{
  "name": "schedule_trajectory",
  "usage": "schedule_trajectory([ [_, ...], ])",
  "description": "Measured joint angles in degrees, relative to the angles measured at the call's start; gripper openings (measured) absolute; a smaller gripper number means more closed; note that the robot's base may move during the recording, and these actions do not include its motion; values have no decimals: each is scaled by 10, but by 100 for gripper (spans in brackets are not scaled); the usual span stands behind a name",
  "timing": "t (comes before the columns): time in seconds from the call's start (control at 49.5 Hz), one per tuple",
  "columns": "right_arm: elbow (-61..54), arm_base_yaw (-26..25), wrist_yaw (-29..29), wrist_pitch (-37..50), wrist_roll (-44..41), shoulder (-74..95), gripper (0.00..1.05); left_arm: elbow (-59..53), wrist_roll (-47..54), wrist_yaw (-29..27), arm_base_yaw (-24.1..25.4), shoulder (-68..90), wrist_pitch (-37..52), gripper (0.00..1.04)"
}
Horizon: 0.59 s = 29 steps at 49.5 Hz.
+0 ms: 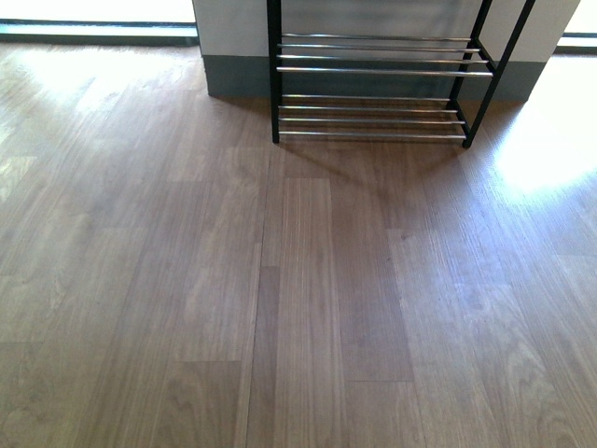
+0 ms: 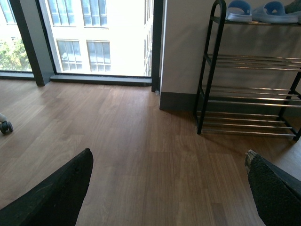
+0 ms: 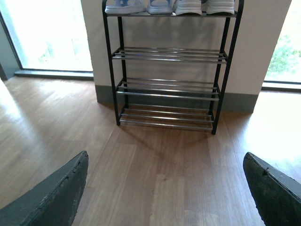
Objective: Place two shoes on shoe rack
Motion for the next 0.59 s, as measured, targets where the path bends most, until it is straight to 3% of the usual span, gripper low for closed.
schedule_trajectory([
  [0.586, 0, 0, 0, 0, 0, 0, 96, 0, 0, 0, 0, 0, 0, 95],
])
